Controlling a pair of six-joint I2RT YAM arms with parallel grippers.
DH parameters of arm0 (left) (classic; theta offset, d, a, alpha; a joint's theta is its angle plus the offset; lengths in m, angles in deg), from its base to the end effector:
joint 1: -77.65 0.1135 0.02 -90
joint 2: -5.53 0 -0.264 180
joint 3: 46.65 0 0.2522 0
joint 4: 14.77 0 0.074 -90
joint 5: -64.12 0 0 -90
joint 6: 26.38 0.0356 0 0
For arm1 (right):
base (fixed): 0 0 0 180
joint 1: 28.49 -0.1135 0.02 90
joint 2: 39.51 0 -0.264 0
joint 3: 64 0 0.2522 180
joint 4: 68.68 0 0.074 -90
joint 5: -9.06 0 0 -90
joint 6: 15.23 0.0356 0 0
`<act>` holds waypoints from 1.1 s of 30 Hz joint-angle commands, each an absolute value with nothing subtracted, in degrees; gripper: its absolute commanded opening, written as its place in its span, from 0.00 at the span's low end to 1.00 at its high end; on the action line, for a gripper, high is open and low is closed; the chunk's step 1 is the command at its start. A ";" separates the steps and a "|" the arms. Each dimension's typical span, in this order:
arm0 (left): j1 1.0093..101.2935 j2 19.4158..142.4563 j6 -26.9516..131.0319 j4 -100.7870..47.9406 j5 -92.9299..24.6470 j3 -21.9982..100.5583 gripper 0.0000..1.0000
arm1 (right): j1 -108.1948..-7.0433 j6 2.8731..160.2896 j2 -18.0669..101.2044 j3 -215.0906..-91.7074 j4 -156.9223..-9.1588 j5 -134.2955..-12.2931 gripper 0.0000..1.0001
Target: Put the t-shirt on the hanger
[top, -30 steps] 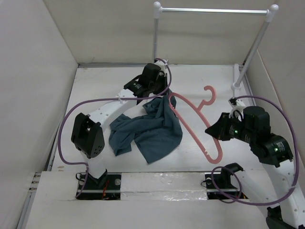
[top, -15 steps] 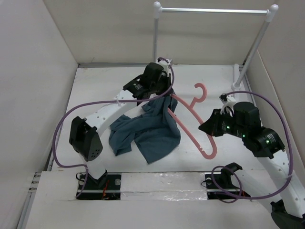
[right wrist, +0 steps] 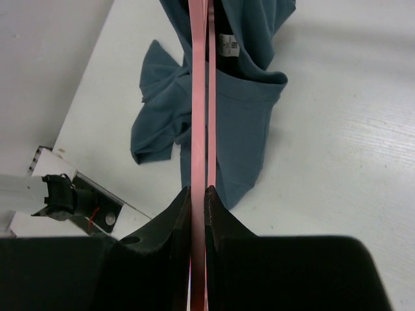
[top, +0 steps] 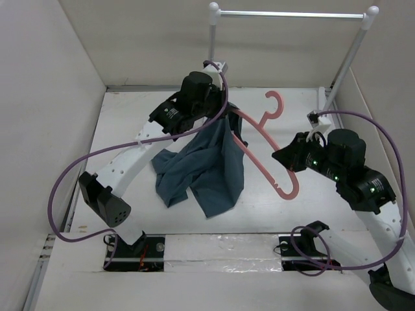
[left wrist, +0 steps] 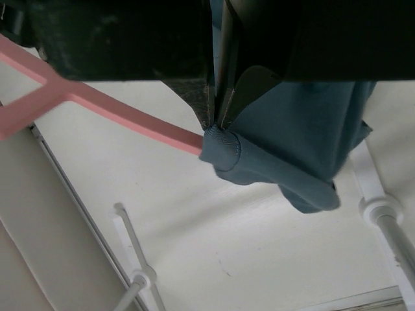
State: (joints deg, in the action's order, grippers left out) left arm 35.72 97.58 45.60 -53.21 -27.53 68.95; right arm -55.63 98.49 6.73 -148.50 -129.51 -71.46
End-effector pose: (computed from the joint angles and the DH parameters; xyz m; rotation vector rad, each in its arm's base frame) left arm 0.2720 -0.2457 0.4499 0.4139 1.8531 -0.7530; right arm 0.1185 0.0673 0.4185 -0.1730 2.0271 0.7342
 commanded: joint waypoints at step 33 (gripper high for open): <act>35.29 85.94 43.40 -62.98 -26.50 89.96 0.00 | -67.86 107.03 19.30 -137.02 -57.10 -67.93 0.00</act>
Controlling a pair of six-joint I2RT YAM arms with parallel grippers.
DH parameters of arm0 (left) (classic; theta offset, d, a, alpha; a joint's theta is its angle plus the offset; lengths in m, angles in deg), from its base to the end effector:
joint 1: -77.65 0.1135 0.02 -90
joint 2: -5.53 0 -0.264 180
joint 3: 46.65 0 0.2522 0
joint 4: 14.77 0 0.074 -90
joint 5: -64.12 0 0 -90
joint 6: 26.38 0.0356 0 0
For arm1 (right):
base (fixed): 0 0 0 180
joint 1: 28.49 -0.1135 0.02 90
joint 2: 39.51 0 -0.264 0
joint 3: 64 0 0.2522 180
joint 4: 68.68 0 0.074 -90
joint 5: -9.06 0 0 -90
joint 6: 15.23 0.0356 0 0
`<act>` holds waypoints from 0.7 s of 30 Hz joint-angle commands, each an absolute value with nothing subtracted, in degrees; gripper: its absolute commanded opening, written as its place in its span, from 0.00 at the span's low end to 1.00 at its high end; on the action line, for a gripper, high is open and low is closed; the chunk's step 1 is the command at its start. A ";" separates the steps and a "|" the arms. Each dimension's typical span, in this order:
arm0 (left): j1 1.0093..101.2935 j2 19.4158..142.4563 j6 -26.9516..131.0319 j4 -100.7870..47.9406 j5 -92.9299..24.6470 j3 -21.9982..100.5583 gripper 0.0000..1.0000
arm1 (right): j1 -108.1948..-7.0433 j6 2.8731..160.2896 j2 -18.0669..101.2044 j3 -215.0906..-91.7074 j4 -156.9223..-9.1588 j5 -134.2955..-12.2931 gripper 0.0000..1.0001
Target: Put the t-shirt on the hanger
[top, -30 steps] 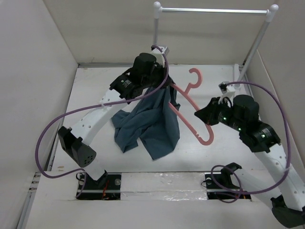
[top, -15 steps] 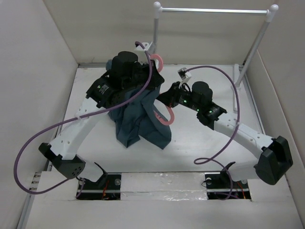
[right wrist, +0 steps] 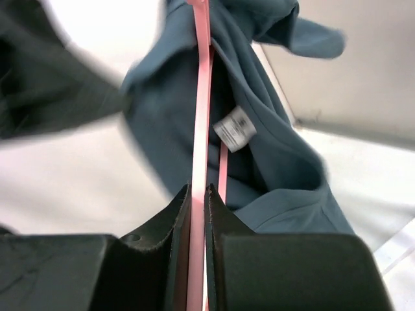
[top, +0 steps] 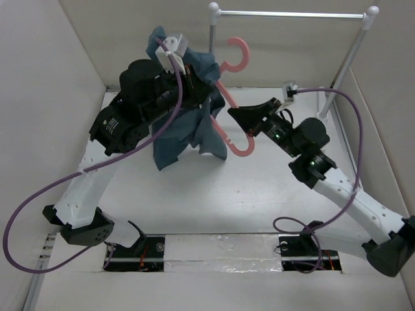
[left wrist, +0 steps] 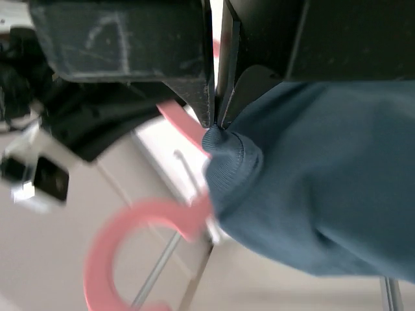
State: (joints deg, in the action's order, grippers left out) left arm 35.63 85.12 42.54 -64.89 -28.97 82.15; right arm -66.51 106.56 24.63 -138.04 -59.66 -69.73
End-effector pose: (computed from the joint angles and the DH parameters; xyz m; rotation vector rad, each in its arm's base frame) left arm 0.1819 -0.1665 0.5624 0.3450 1.6245 -0.8931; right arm 0.1977 0.1633 0.4297 -0.2536 1.3121 1.1671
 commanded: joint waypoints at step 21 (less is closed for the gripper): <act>35.29 80.05 42.43 -53.82 -40.91 74.86 0.00 | -70.07 97.19 22.37 -145.08 -47.83 -87.00 0.00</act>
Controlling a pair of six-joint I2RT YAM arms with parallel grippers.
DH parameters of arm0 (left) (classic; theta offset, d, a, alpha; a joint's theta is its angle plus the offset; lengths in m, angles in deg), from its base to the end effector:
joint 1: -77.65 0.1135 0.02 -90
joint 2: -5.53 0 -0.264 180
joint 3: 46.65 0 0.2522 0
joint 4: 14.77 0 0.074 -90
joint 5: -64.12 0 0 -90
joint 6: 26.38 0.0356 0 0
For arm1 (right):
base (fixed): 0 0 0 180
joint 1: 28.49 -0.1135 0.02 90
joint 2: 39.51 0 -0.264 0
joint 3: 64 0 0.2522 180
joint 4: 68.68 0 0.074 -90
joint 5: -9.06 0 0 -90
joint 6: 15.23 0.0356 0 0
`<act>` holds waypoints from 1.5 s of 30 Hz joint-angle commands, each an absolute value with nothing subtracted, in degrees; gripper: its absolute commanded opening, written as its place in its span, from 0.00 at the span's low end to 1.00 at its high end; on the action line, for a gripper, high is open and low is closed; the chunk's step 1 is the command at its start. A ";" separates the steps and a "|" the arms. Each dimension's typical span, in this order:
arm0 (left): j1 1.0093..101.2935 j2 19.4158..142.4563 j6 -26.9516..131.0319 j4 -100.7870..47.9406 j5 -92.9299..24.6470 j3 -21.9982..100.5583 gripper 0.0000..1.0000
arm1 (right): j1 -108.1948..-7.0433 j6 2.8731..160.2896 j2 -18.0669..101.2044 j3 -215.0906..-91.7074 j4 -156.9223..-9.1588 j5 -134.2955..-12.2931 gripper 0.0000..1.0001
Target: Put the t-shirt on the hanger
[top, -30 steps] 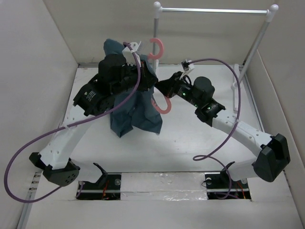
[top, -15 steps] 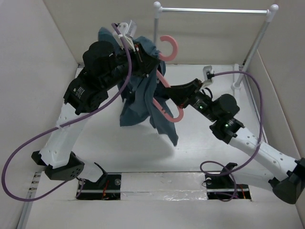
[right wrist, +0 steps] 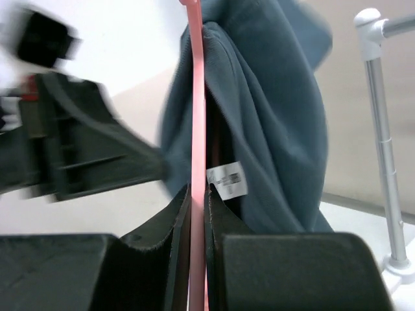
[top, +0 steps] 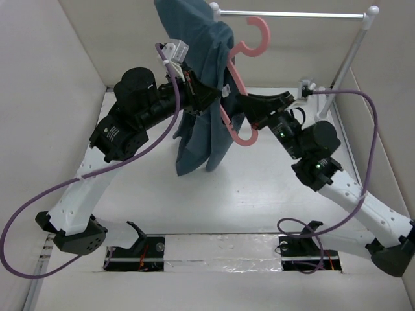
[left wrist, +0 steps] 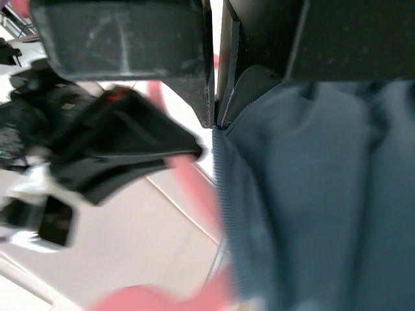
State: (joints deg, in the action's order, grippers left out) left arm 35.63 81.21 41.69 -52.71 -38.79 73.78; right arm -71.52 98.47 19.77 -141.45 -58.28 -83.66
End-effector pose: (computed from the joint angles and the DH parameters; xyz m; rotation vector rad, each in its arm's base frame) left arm 0.1743 -0.1677 0.5597 0.4604 1.4773 -1.0630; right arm 0.1627 0.1496 0.4715 -0.1448 1.1183 1.0207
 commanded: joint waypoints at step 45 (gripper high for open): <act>35.29 93.59 49.89 -42.33 -23.62 94.73 0.73 | -69.10 88.92 20.69 -150.71 -57.04 -90.08 0.00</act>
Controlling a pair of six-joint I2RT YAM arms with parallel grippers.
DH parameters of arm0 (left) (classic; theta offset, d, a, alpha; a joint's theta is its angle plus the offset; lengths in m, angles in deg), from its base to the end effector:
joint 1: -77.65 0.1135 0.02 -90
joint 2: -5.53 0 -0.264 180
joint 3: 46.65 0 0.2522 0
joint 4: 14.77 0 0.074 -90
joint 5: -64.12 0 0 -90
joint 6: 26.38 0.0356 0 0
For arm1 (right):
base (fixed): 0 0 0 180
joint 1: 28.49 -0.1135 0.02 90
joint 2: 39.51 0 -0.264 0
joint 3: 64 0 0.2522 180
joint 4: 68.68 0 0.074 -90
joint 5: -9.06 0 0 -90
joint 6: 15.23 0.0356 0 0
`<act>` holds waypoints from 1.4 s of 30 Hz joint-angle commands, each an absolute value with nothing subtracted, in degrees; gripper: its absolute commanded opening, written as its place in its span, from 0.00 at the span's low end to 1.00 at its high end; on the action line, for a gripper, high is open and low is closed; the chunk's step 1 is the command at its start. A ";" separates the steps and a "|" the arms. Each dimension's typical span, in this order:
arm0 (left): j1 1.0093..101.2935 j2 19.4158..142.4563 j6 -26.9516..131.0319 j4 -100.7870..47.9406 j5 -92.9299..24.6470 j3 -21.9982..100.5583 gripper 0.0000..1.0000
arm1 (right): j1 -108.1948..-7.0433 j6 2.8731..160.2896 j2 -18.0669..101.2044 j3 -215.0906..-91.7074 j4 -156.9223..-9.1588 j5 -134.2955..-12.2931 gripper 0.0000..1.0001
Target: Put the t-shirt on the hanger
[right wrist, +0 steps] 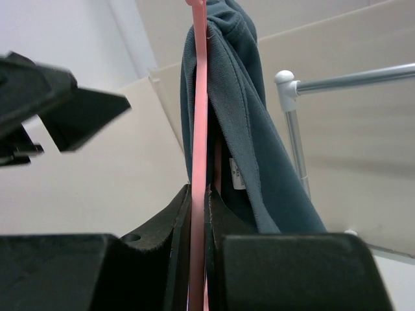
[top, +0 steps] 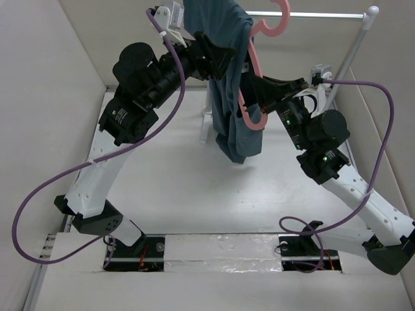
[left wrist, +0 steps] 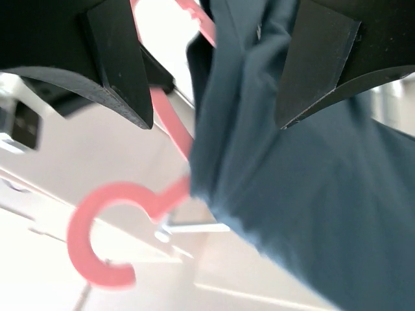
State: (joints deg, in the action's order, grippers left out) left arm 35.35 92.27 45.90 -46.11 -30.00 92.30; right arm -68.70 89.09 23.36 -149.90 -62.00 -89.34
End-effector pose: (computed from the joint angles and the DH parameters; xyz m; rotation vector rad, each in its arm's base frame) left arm 0.1920 -0.1781 0.6154 0.3329 1.2188 -0.9553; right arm 0.1764 0.1423 0.5012 -0.1089 1.0840 0.7821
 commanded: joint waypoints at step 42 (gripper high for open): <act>35.29 83.05 47.80 -49.69 -23.89 73.90 0.00 | -72.46 72.38 32.20 -170.74 -61.68 -103.08 0.00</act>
